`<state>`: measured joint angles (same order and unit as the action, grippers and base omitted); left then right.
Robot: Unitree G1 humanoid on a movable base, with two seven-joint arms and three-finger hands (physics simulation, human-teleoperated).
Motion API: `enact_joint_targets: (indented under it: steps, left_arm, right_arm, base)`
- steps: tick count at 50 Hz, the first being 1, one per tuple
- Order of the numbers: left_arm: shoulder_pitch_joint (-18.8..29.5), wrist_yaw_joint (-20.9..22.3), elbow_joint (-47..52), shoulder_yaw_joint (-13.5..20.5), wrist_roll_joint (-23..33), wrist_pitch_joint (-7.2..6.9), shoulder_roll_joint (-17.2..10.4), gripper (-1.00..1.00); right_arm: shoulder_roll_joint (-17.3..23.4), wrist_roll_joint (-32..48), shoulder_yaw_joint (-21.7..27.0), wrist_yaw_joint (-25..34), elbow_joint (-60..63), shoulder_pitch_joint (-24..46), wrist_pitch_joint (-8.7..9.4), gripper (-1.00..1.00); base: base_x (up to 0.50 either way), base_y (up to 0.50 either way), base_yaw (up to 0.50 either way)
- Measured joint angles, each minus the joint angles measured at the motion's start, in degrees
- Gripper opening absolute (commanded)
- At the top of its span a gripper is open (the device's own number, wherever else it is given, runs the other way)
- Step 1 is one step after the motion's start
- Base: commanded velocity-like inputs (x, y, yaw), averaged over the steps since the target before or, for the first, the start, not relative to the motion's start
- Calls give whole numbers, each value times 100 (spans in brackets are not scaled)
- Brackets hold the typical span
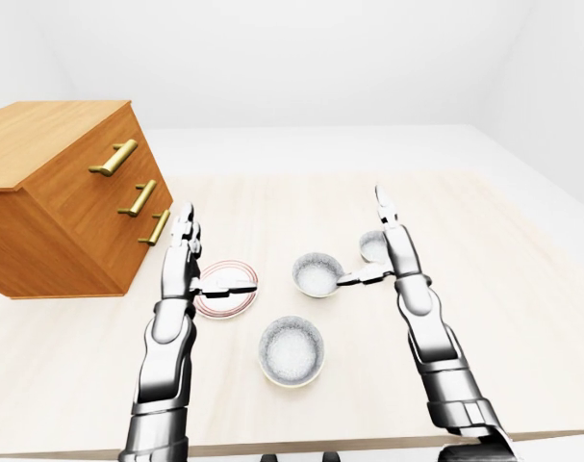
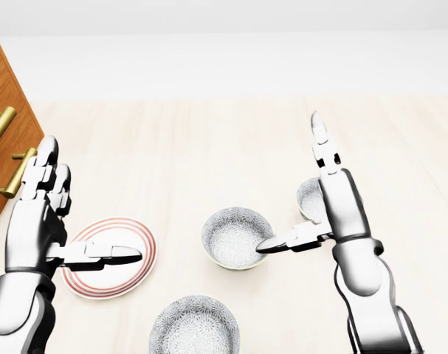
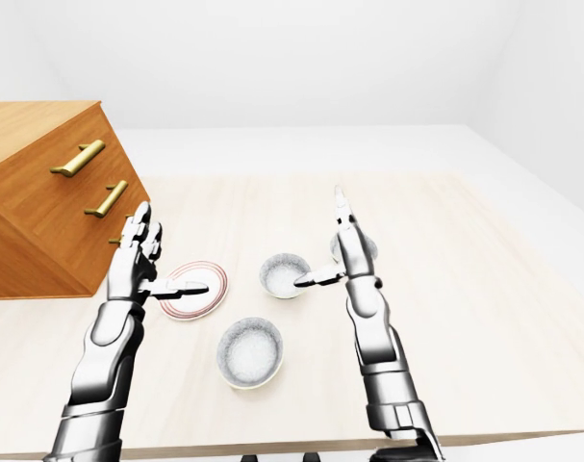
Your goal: Stack the bowl at the front on the bowl in the middle.
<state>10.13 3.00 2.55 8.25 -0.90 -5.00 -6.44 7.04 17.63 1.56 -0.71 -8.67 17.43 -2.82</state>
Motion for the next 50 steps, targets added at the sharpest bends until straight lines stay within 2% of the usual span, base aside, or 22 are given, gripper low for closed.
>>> enact_joint_targets:
  steps: [2, 10, 18, 34, 50]
  left_arm:
    - [0, 0, 10, 6, -2, 0, -4, 100]
    - [0, -2, 35, 30, -19, 0, -16, 100]
    - [10, -7, 41, 39, -29, 0, -24, 100]
    - [35, -23, -39, 43, -37, 0, -34, 100]
    - [33, -32, -103, 46, -45, 0, -36, 100]
  right_arm:
    - [127, 417, 6, -20, -249, 176, -218, 100]
    - [519, 1954, -44, -119, -1382, 896, -218, 100]
    - [720, 2955, -141, -161, -2691, 1632, -218, 100]
    - [920, 4034, -424, -632, -5129, 2792, -218, 100]
    - [904, 4652, -611, -901, -6224, 3237, -218, 100]
  base:
    - [0, 0, 0]
    - [0, 0, 0]
    - [0, 0, 0]
    - [0, 0, 0]
    - [0, 0, 0]
